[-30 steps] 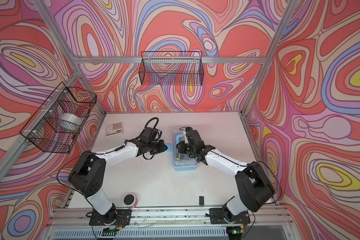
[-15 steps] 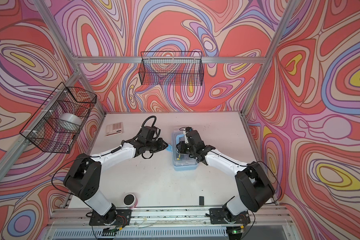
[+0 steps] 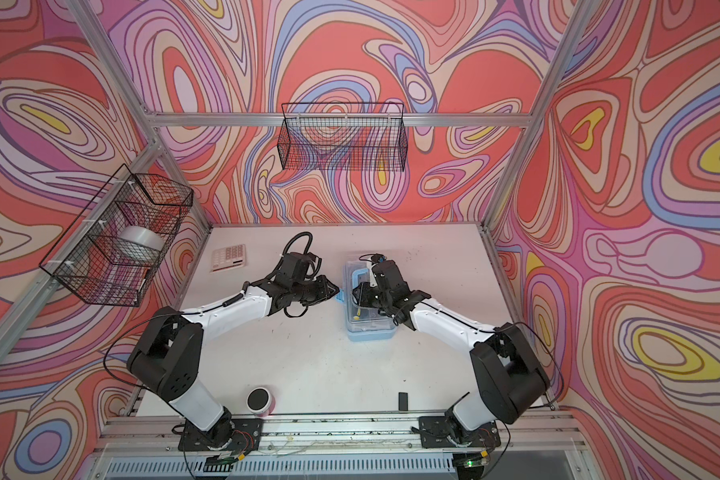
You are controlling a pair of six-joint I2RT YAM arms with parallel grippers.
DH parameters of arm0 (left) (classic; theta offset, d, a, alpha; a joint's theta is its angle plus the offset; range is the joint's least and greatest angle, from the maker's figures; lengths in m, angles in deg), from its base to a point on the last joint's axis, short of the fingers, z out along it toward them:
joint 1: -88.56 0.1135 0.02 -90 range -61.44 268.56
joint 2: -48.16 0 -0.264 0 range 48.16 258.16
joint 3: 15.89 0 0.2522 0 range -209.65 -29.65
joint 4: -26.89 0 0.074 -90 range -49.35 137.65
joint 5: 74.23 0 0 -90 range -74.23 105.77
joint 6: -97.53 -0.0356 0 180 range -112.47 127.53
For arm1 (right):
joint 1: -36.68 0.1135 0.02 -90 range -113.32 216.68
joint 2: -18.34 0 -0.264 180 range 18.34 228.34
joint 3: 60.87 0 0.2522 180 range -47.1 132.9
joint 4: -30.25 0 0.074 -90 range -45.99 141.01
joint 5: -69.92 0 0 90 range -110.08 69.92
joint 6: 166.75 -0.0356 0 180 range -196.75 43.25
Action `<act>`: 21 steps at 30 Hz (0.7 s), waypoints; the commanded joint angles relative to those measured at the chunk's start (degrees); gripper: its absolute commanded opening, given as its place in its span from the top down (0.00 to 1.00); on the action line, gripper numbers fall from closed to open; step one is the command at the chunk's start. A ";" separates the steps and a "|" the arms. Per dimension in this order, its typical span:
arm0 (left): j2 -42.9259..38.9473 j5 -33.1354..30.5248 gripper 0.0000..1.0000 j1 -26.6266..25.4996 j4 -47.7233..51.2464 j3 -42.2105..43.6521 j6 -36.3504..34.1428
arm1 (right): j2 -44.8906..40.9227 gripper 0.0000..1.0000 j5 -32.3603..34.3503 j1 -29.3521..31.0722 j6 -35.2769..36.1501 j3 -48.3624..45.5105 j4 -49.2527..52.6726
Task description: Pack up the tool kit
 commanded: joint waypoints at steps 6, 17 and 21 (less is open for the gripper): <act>0.16 1.58 0.76 0.24 -1.30 -0.18 0.65 | 1.61 0.76 -1.74 0.18 -0.40 -2.28 4.35; 1.59 2.88 0.76 0.17 -4.36 0.32 2.10 | 2.62 0.77 -2.18 0.20 -0.06 -2.01 4.21; 2.83 4.00 0.76 0.16 -5.92 0.57 3.13 | 3.13 0.78 -2.27 0.18 -0.08 -1.93 4.21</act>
